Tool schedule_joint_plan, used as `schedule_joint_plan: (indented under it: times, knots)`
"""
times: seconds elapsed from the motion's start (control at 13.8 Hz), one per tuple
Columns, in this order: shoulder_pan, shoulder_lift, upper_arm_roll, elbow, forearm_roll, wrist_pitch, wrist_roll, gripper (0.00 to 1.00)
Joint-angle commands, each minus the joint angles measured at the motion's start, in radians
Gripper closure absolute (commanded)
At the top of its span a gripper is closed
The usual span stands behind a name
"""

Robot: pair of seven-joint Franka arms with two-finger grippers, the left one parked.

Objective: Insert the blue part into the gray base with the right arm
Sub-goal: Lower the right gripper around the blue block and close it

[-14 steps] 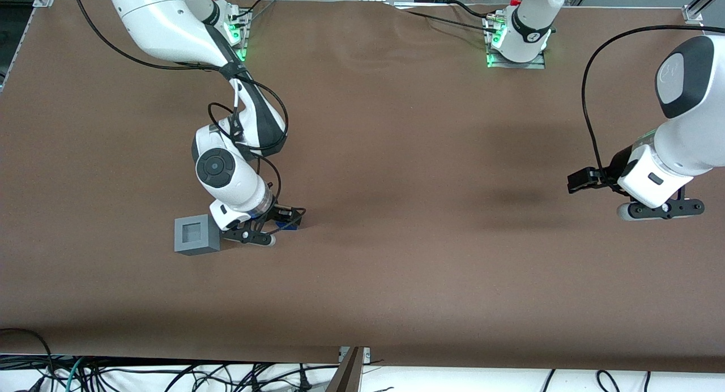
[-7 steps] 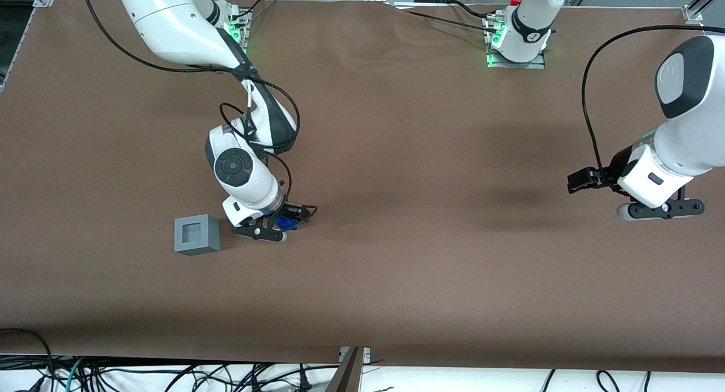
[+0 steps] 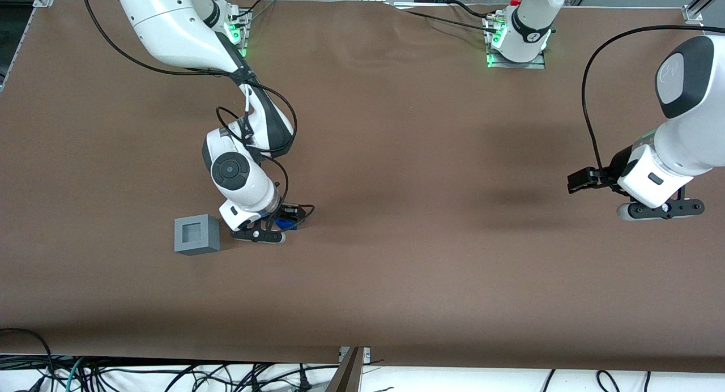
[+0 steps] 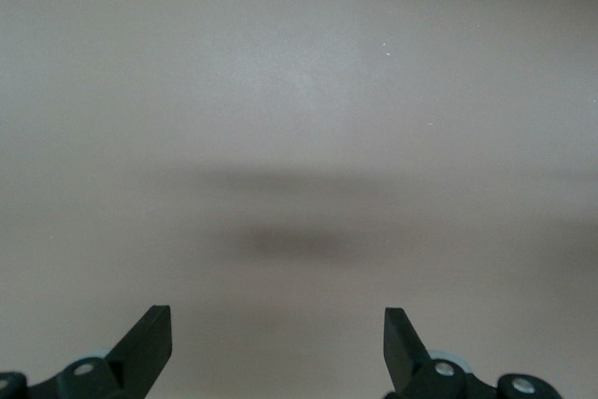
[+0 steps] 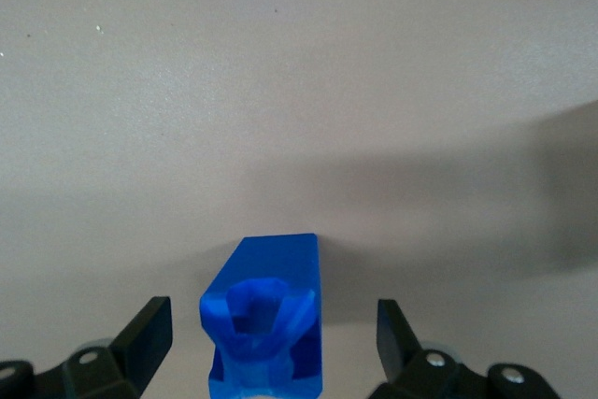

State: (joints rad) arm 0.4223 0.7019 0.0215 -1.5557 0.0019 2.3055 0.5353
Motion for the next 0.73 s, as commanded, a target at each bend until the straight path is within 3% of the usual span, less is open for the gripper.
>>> schedule_joint_plan:
  times: [0.0, 0.29, 0.65]
  knots:
    - [0.003, 0.010, 0.001, 0.006, -0.011, 0.000, -0.012, 0.08]
    - [0.001, 0.010, 0.001, 0.006, -0.011, -0.001, -0.020, 0.33]
    - [-0.007, 0.004, -0.002, 0.014, -0.011, -0.003, -0.052, 0.47]
